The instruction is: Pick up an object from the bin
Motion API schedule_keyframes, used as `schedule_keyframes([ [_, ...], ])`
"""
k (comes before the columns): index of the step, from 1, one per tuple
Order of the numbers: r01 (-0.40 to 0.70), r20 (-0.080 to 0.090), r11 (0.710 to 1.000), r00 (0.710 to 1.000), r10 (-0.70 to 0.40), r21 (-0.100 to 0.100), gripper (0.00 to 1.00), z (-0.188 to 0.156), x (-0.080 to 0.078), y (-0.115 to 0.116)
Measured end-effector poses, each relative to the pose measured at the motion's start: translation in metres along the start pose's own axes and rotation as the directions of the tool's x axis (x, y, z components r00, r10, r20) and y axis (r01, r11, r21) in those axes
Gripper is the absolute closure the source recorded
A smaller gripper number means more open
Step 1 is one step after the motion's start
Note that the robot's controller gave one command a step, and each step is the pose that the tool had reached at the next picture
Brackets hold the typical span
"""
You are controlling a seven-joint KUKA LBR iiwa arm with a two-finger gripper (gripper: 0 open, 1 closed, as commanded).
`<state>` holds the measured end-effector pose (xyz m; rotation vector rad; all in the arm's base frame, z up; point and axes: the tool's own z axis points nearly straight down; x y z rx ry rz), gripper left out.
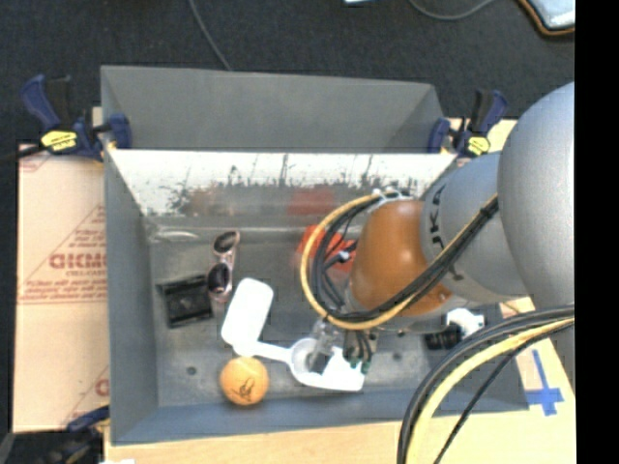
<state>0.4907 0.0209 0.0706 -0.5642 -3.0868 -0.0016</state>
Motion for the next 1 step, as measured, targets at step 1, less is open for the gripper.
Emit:
schedule_keyframes([
  [1,0.000,0.000,1.000,1.000,0.000,0.000,1.00,-0.0003,0.0000,-0.0001],
])
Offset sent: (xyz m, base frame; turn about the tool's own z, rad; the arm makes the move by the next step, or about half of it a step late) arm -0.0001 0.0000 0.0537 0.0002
